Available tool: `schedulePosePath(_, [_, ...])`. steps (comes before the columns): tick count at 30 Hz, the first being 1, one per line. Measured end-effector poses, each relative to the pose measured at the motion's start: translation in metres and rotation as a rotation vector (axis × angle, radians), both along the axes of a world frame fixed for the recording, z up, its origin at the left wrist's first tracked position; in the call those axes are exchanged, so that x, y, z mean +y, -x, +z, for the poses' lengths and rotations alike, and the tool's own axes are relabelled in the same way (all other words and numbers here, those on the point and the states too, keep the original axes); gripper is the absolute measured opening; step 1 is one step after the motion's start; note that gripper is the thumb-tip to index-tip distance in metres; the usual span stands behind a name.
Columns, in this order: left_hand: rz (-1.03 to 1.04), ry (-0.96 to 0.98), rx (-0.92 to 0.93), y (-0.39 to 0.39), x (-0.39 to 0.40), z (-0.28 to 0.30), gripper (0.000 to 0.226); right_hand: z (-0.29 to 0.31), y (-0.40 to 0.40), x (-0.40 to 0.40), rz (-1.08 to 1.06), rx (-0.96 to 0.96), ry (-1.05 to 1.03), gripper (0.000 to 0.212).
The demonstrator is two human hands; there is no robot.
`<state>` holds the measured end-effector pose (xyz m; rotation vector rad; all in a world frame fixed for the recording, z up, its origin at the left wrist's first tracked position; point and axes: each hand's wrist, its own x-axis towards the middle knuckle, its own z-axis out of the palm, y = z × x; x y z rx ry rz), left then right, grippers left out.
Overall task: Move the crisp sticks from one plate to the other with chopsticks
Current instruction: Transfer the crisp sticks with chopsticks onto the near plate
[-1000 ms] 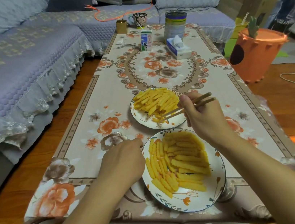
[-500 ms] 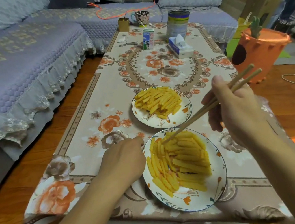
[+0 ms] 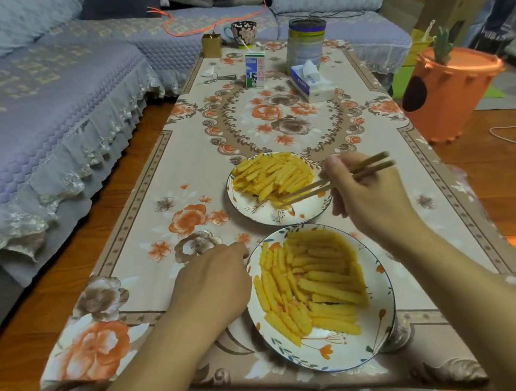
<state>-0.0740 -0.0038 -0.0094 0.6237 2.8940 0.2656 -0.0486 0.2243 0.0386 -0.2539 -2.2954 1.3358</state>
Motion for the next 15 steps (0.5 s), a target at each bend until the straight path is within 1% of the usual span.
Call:
schedulePosePath(5, [0.001,-0.006,-0.023,0.001,-0.001,0.003,0.035,-0.010,0.011,-0.004,0.032,-0.027,-0.125,0.042])
schedulePosePath(7, [0.009,-0.008,-0.027,0.001,0.000,0.003,0.034,-0.008,0.010,-0.004,0.011,-0.018,-0.132,0.042])
schedulePosePath(10, [0.009,-0.009,-0.026,0.002,0.000,0.003,0.033,0.005,0.002,-0.001,-0.036,-0.005,-0.032,0.043])
schedulePosePath(13, [0.004,-0.005,-0.019,0.002,0.000,0.003,0.032,0.028,-0.015,0.004,-0.055,-0.012,0.162,0.051])
schedulePosePath(15, [0.007,-0.003,-0.025,0.002,0.000,0.004,0.032,0.041,-0.028,0.003,-0.026,-0.033,0.257,0.054])
